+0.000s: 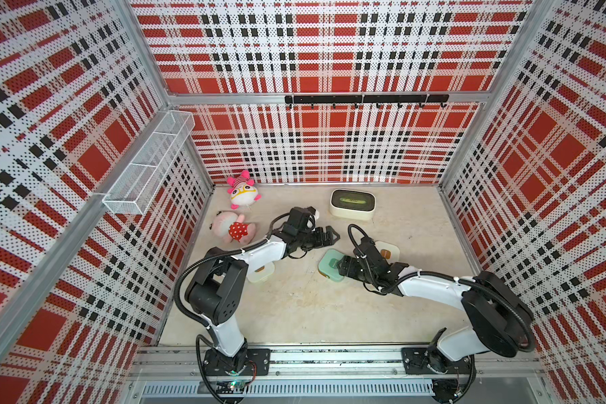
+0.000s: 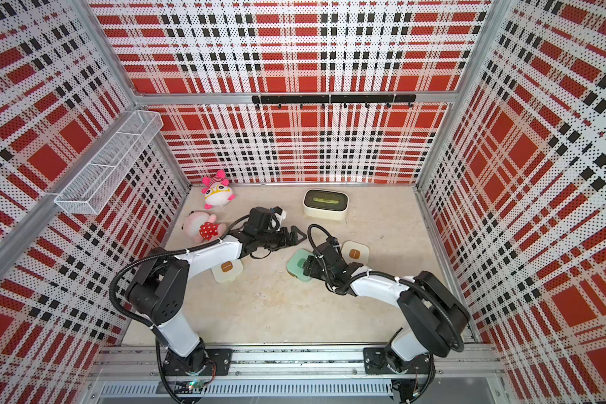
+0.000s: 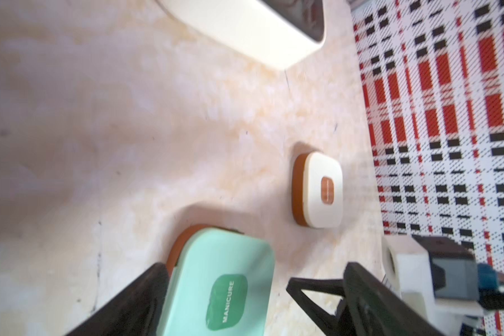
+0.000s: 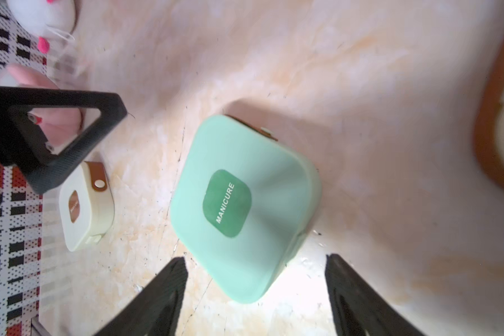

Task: Organize nail clipper sets
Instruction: Reset both arms

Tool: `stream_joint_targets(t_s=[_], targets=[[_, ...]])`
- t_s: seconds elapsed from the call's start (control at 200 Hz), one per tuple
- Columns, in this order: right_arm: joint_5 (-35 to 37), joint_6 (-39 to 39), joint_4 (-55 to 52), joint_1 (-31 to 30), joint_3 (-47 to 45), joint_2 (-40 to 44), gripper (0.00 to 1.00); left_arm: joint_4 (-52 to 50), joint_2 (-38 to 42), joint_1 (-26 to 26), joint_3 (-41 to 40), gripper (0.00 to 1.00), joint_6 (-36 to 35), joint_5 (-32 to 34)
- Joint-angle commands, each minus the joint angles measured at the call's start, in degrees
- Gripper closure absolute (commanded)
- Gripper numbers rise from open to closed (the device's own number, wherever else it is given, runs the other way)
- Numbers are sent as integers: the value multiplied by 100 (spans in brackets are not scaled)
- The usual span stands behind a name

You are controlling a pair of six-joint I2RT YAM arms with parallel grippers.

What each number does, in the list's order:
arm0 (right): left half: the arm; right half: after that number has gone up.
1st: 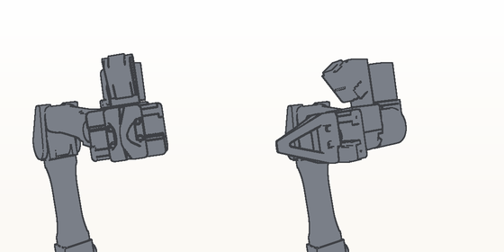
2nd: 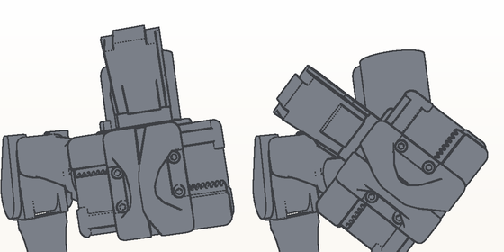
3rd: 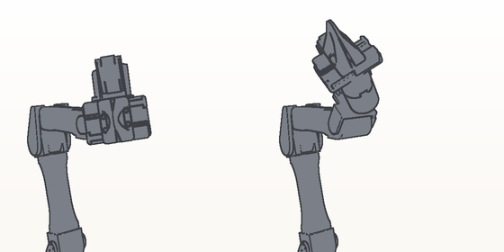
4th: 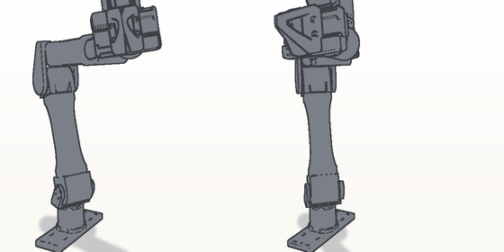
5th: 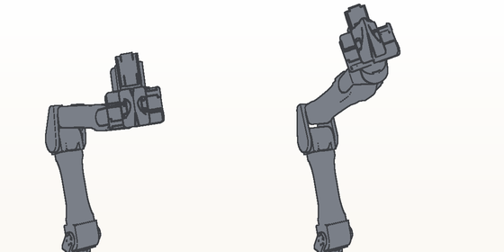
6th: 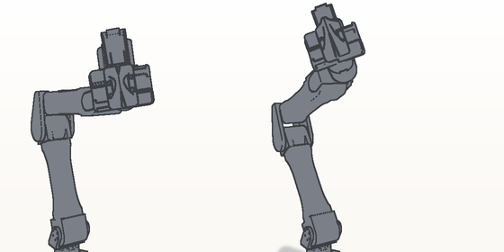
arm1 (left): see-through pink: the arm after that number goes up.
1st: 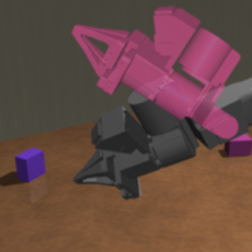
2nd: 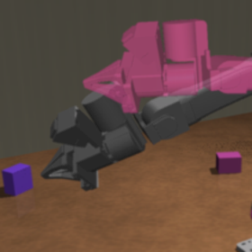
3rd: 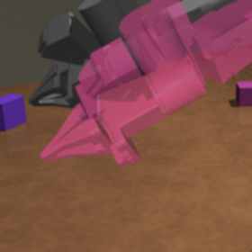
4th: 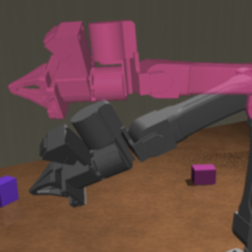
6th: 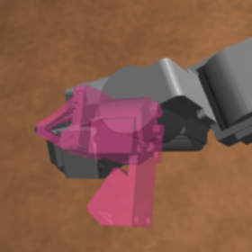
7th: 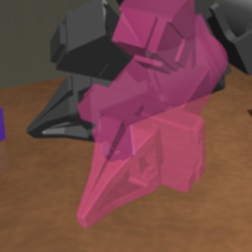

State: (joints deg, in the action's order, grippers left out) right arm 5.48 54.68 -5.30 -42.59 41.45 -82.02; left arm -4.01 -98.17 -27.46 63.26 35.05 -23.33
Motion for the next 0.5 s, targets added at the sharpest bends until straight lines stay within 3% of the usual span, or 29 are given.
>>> stream_joint_targets(t_s=[0.0, 0.195, 0.306, 0.426, 0.496], targets=[[831, -619, -905, 81, 194, 626, 3, -183, 855, 223, 82, 2, -240, 704], [2421, -1542, -1679, 216, 828, 1470, 0, 49, 2483, 331, 17, 2, -1011, 2511], [3502, -1934, -1716, 268, 1271, 1646, 0, 739, 3391, 356, -447, 2, -1668, 3322], [3884, -3073, -463, 266, 993, 1800, 0, 1879, 4416, 461, -1505, 2, -2272, 4099], [3469, -3820, 129, 277, 821, 1925, 0, 2837, 5096, 472, -2321, 2, -2299, 4421]])
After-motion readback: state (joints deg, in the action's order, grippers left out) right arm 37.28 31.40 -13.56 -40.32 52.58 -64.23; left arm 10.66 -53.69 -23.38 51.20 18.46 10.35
